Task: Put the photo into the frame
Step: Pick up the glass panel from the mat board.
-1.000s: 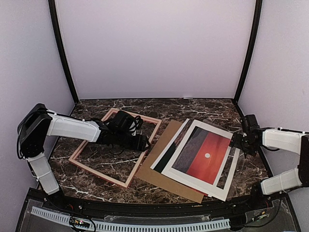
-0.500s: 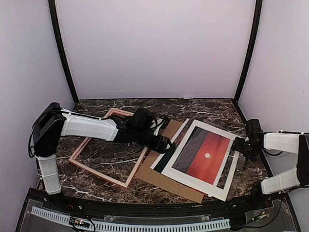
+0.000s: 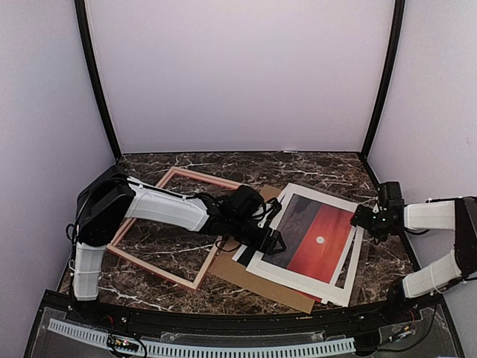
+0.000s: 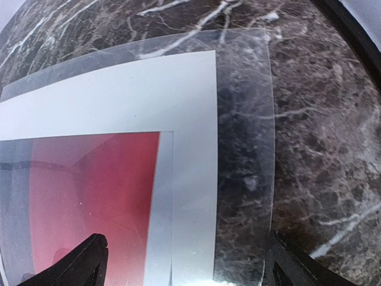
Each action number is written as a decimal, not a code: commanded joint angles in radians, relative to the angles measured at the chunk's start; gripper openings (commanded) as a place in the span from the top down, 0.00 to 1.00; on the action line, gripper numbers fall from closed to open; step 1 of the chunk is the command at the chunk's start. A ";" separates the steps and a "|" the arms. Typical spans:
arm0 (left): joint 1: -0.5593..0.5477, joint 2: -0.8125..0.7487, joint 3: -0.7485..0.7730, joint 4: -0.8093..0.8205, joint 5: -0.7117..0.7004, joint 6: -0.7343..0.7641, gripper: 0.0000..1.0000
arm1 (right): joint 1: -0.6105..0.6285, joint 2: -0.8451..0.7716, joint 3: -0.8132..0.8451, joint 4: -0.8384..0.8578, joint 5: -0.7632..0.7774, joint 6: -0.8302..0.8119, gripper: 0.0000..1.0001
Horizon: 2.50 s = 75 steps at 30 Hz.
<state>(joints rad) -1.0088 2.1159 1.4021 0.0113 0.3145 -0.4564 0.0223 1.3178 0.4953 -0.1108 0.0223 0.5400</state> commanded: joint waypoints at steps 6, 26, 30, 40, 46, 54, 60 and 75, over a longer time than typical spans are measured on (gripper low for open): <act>0.004 -0.012 0.031 -0.043 -0.121 -0.087 0.27 | 0.010 0.174 0.085 0.050 -0.288 -0.080 0.11; 0.007 -0.091 -0.062 0.003 -0.222 -0.081 0.26 | 0.021 0.023 0.060 -0.063 -0.265 -0.062 0.12; 0.009 -0.073 -0.049 0.005 -0.204 -0.084 0.26 | 0.023 0.010 0.013 -0.047 -0.317 -0.036 0.15; 0.009 -0.034 -0.068 0.025 -0.148 -0.107 0.26 | 0.023 0.049 -0.052 0.006 -0.420 -0.027 0.17; 0.010 -0.034 -0.111 0.042 -0.135 -0.126 0.27 | 0.022 0.019 -0.054 0.010 -0.496 -0.028 0.21; 0.010 -0.034 -0.151 0.057 -0.123 -0.146 0.27 | 0.011 -0.021 -0.022 -0.003 -0.572 -0.035 0.31; 0.010 -0.034 -0.165 0.059 -0.122 -0.149 0.28 | -0.003 -0.044 -0.007 -0.025 -0.614 -0.052 0.39; 0.010 -0.050 -0.178 0.063 -0.124 -0.146 0.28 | -0.013 -0.063 -0.024 0.030 -0.761 -0.036 0.55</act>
<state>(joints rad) -1.0016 2.0754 1.2621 0.1638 0.1833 -0.5888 0.0055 1.2694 0.4709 -0.1139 -0.6399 0.4999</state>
